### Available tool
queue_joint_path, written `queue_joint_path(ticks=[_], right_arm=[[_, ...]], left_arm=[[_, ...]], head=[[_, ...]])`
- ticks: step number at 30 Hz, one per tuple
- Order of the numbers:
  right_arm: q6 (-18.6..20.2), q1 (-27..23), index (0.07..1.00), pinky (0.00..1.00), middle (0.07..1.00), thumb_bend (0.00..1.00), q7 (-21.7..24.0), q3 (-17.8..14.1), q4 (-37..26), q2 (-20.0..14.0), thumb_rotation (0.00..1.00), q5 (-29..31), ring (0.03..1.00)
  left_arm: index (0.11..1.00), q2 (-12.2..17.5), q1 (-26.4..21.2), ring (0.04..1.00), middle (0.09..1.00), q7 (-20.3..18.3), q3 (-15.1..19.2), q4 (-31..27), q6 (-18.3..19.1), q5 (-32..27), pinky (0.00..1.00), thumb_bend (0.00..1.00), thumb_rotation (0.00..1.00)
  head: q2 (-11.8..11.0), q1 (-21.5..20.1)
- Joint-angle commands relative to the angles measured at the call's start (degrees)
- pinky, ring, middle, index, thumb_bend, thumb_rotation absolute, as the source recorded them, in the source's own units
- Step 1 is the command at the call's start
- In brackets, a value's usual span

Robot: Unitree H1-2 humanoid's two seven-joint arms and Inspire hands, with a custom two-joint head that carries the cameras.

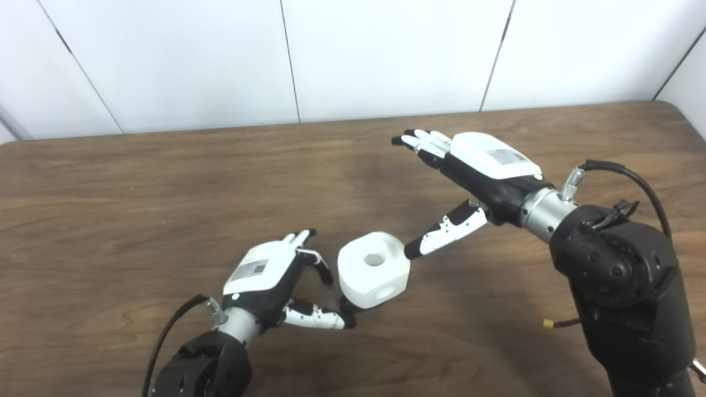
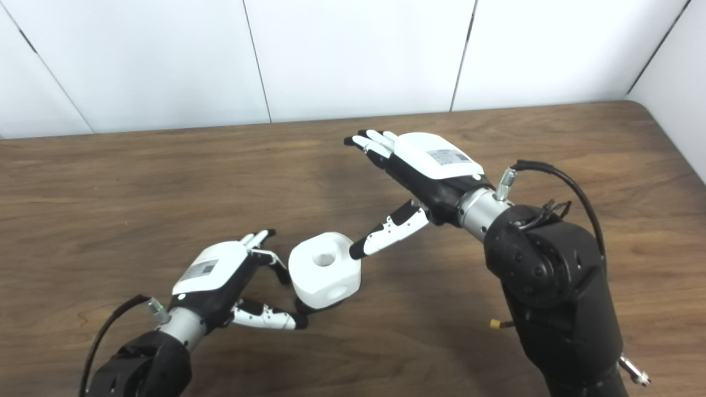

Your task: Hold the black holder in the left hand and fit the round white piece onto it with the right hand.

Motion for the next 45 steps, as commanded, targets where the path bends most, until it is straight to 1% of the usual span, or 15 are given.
queue_joint_path(ticks=[1, 8, 14, 17, 20, 24, 27, 29, 31, 34, 36, 37, 40, 43, 45], right_arm=[[0.57, -1.72, 0.983, 0.89, 1.0, 1.0, -0.7, -1.13, -2.08, -1.04, 0.53, 0.51, 1.0], [3.98, -2.58, 0.984, 0.85, 0.996, 1.0, 4.3, -2.33, -4.02, -3.5, 0.46, 0.04, 1.0], [4.09, -2.15, 0.969, 0.81, 0.978, 1.0, 5.48, -3.3, -3.59, -5.41, 0.46, 0.9, 1.0], [4.25, -2.01, 0.949, 0.8, 0.968, 1.0, 6.62, -3.78, -3.19, -6.15, 0.42, 1.56, 0.987], [4.36, -1.8, 0.94, 0.82, 0.969, 1.0, 8.44, -6.02, -3.02, -5.88, 0.38, 2.72, 0.989], [4.38, -0.86, 0.936, 0.83, 0.968, 1.0, 9.52, -10.19, -2.52, -6.46, 0.37, 6.02, 0.983], [4.38, 0.09, 0.918, 0.82, 0.954, 1.0, 9.37, -12.73, -1.82, -7.6, 0.28, 8.45, 0.975], [4.36, 1.12, 0.891, 0.83, 0.932, 1.0, 8.11, -13.61, -1.22, -8.94, 0.23, 10.21, 0.959], [4.3, 2.43, 0.871, 0.83, 0.916, 0.97, 6.52, -14.07, -0.68, -9.9, 0.16, 11.12, 0.944], [4.14, 5.39, 0.861, 0.83, 0.903, 0.84, 3.11, -14.56, 0.43, -10.9, 0.13, 12.46, 0.923], [4.19, 7.0, 0.864, 0.79, 0.898, 0.76, 1.07, -14.75, 0.85, -11.1, 0.19, 13.26, 0.903], [4.22, 8.12, 0.865, 0.79, 0.898, 0.75, -0.14, -15.11, 1.17, -10.89, 0.2, 13.48, 0.899], [4.1, 11.61, 0.875, 0.78, 0.901, 0.67, -4.14, -16.3, 1.76, -10.25, 0.26, 15.22, 0.887], [3.53, 15.01, 0.896, 0.76, 0.917, 0.61, -8.2, -17.6, 2.33, -9.74, 0.45, 19.13, 0.876], [2.07, 17.24, 0.898, 0.77, 0.92, 0.59, -11.17, -18.27, 2.77, -9.52, 0.51, 21.73, 0.88]], left_arm=[[1.0, -0.31, -0.46, 1.0, 1.0, 0.4, 1.01, -2.61, 0.0, 2.19, 1.0, 1.0, 0.46], [1.0, -0.79, -0.78, 1.0, 1.0, -4.11, 2.77, -7.65, -0.36, 3.49, 1.0, 1.0, 0.47], [1.0, -0.88, -2.07, 1.0, 0.996, -10.43, 5.65, -12.51, -0.38, 3.55, 0.99, 1.0, 0.46], [1.0, -0.71, -2.88, 1.0, 0.995, -13.24, 7.03, -13.87, -0.35, 2.33, 0.99, 1.0, 0.48], [1.0, -0.79, -3.57, 1.0, 0.992, -15.03, 9.05, -15.26, 0.63, -0.59, 0.99, 1.0, 0.49], [1.0, -0.96, -3.19, 1.0, 0.995, -15.09, 14.01, -17.29, 3.48, -6.06, 0.95, 1.0, 0.51], [0.985, -1.43, -1.47, 0.982, 0.98, -11.49, 18.53, -17.56, 4.18, -11.26, 0.85, 1.0, 0.45], [0.97, -0.88, -0.01, 0.974, 0.972, -8.09, 20.52, -17.04, 3.09, -14.39, 0.83, 0.97, 0.42], [0.949, -0.82, 1.5, 0.962, 0.958, -4.09, 22.07, -16.1, 1.7, -17.21, 0.82, 0.91, 0.4], [0.912, -1.64, 4.25, 0.927, 0.933, 2.64, 24.67, -14.1, 0.08, -22.33, 0.81, 0.77, 0.38], [0.901, -2.25, 5.62, 0.918, 0.933, 5.92, 25.82, -13.26, -0.18, -25.25, 0.82, 0.65, 0.33], [0.899, -2.6, 6.4, 0.917, 0.933, 7.6, 26.58, -12.7, -0.27, -27.12, 0.82, 0.63, 0.32], [0.918, -2.91, 8.57, 0.933, 0.954, 11.2, 28.4, -11.04, -0.89, -33.66, 0.85, 0.5, 0.33], [0.985, -2.49, 10.71, 0.961, 0.977, 13.74, 29.42, -9.32, -2.6, -39.53, 0.92, 0.39, 0.28], [0.993, -2.21, 12.14, 0.962, 0.976, 15.63, 29.34, -8.46, -4.01, -40.98, 0.92, 0.37, 0.3]], head=[[0.19, 0.02], [0.5, 0.5], [0.44, 0.57], [0.41, 0.66], [0.43, 0.66], [0.15, 0.74], [0.15, 0.74], [0.02, 0.76], [-0.13, 0.74], [0.06, 0.83], [0.3, 1.07], [0.52, 1.03], [1.39, 1.09], [1.83, 0.95], [2.16, 1.02]])
